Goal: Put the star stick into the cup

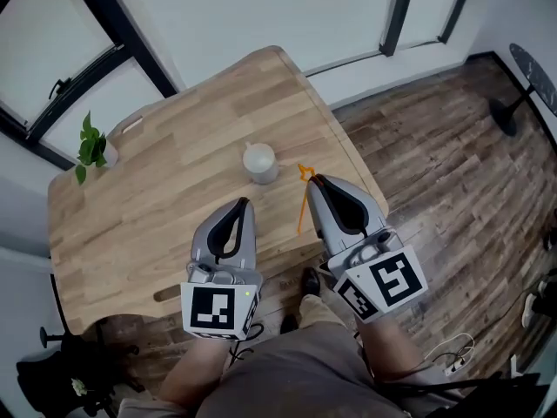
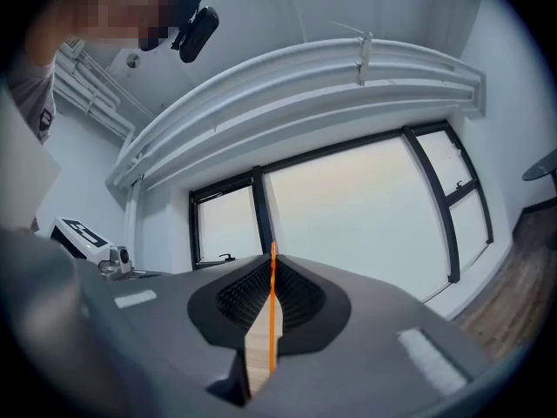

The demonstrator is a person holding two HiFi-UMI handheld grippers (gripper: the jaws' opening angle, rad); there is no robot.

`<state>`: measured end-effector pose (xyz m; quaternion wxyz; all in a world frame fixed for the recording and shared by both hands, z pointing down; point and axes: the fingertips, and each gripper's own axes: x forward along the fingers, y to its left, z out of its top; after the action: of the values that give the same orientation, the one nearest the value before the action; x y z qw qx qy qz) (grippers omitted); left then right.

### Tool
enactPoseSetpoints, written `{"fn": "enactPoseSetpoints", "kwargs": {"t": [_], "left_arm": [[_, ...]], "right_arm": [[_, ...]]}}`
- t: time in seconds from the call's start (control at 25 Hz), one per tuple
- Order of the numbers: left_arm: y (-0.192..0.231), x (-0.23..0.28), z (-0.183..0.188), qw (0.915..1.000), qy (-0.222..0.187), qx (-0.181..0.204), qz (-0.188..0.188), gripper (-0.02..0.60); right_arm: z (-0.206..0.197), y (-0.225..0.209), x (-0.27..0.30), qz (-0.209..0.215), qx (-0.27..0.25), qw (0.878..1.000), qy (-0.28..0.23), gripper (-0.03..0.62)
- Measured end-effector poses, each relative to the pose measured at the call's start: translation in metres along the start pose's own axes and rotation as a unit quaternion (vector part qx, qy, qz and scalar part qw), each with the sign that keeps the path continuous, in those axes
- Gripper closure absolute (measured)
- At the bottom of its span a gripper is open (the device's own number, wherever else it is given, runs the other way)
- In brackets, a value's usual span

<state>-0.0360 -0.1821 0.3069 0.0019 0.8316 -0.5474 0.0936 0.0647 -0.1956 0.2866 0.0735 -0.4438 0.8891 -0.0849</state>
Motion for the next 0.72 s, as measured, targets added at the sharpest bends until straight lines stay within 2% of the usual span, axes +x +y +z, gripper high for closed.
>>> {"fn": "enactPoseSetpoints", "kwargs": {"t": [0.28,0.72], "left_arm": [[0.020,0.030,0.014,0.9991,-0.002,0.007,0.042,0.581],[0.058,0.039,0.056,0.9920,-0.055,0.015,0.113,0.581]], "right_arm": [[0.014,-0.015,0.044,0.052,0.004,0.999,-0.009,0.553],[0.064,-0.003,0.096,0.128,-0.038,0.990,-0.048,0.553]]}}
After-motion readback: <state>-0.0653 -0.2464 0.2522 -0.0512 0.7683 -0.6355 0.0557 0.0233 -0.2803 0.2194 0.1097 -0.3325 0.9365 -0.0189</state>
